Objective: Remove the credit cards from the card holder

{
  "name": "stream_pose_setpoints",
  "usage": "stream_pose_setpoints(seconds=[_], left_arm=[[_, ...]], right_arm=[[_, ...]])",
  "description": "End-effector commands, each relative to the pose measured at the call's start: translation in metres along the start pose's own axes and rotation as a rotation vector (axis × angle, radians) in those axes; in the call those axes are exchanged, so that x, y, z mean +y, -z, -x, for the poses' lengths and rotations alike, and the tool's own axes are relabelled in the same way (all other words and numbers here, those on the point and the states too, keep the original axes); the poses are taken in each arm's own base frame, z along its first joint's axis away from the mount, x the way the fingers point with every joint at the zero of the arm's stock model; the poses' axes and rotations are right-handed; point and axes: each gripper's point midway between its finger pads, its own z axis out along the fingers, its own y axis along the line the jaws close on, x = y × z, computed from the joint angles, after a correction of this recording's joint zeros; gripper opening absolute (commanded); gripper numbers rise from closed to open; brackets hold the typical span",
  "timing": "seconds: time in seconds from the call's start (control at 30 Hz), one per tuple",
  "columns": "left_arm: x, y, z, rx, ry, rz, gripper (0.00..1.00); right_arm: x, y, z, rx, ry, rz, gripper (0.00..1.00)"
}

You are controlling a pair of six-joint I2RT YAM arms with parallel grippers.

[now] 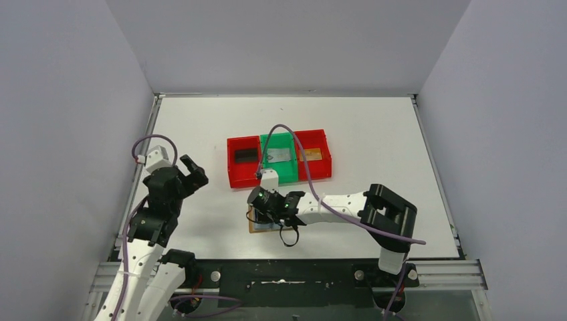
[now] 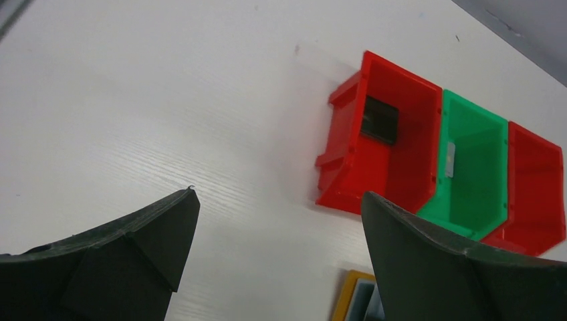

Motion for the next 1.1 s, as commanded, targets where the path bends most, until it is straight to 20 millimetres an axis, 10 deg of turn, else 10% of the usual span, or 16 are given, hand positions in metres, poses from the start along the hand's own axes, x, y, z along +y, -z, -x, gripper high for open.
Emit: stream_pose_setpoints(seconds=[0.0, 0.47, 1.07], left_arm=[[-0.050, 0.005, -0.022, 0.124, 0.055, -0.264, 0.93], [-0.094, 0.034, -0.116, 0.577, 0.171, -0.591, 0.89], [-0.107, 0.051, -0.177, 0.709, 0.154, -0.606, 0.88]], right_arm=[[0.027, 0.015, 0.032, -0.084, -0.103, 0.197, 0.26], [0.019, 0.016, 0.029, -0.057, -0.262, 0.403, 0.30], [0.012, 0.021, 0.027, -0.065, -0.332, 0.464, 0.35]])
